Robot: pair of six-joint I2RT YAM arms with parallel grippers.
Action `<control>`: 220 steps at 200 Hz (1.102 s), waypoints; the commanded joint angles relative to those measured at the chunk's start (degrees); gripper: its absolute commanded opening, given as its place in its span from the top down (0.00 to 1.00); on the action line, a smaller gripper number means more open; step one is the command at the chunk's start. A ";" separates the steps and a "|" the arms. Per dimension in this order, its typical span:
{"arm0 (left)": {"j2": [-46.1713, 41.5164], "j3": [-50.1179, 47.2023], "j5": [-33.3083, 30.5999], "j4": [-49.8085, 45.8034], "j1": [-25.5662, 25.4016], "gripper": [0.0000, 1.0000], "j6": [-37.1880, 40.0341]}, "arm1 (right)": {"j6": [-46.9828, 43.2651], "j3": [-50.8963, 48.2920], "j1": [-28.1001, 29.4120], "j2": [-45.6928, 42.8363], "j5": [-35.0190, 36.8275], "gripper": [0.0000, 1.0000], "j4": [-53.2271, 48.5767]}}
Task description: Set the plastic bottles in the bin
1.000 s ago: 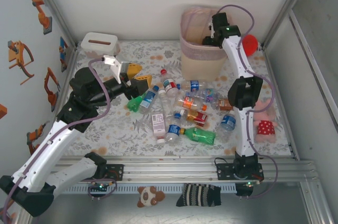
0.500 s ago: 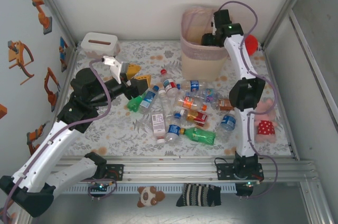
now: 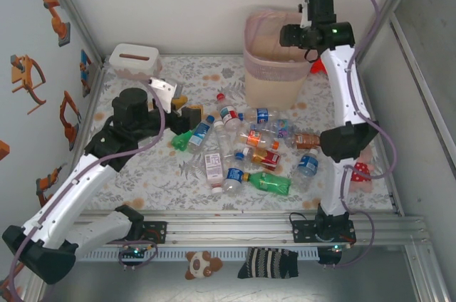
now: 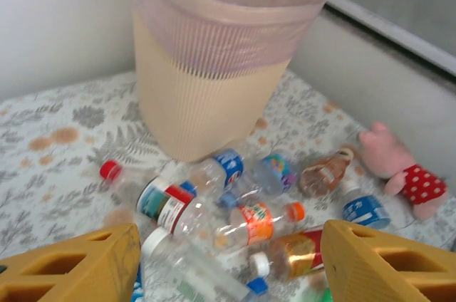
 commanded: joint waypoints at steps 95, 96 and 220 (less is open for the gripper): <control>15.81 5.83 -4.21 -17.45 8.73 0.38 2.93 | 1.39 -23.45 0.12 -23.80 -2.91 0.23 0.25; 15.86 5.85 -4.26 -17.54 8.81 0.38 2.95 | 1.44 -23.72 0.12 -23.98 -2.92 0.22 0.31; 37.04 10.60 -3.20 -23.83 14.43 0.34 8.46 | 3.87 -36.91 0.11 -34.54 -4.52 0.23 1.93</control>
